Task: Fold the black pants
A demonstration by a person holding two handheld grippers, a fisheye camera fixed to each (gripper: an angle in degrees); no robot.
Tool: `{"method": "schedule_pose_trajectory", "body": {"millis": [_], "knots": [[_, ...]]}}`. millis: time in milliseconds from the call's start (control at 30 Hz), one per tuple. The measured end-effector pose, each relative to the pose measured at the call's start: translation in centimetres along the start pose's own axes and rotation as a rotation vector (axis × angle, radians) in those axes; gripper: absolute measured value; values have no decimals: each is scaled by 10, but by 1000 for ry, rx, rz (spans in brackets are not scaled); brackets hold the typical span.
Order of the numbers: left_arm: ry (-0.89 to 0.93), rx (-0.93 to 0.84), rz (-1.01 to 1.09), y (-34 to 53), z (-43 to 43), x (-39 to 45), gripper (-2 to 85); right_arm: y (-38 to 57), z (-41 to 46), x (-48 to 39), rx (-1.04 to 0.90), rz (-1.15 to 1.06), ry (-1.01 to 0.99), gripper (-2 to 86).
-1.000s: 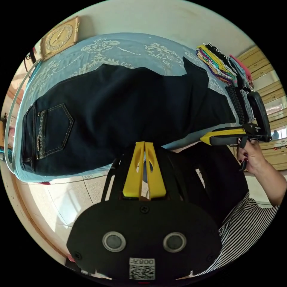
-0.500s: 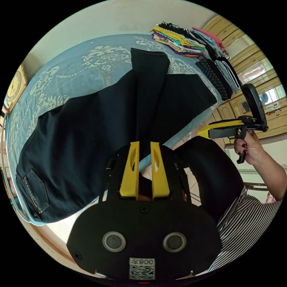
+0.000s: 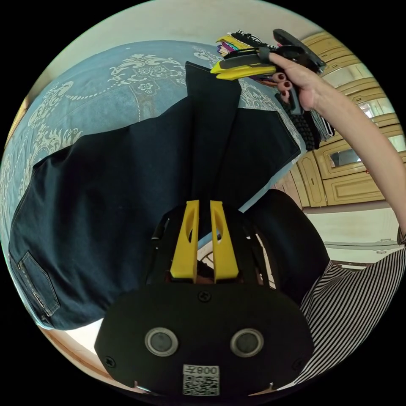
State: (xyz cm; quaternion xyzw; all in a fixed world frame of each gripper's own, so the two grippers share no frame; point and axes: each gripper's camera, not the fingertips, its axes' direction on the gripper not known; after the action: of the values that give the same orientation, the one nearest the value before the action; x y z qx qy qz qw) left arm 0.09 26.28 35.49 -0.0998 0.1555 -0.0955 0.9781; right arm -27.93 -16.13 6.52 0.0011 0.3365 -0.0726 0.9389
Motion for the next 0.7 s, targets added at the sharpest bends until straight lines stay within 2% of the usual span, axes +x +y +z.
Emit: {"method": "schedule_pose_trajectory", "body": {"millis": [267,333,400,700], "knots": [[-14,-10,60,-27,-20,7,42,-54,52,13,-112,40,130,87],[-22,-7,62,-34,-26,10,38,-53,59,14,-93,27,260,56],[-25,-8,59,-39,-31,12,35,-50,61,17,-90,-14,289,50],[-82,-7,88,-59,-71,41,17,-24,39,79,-58,-42,133,6]]}}
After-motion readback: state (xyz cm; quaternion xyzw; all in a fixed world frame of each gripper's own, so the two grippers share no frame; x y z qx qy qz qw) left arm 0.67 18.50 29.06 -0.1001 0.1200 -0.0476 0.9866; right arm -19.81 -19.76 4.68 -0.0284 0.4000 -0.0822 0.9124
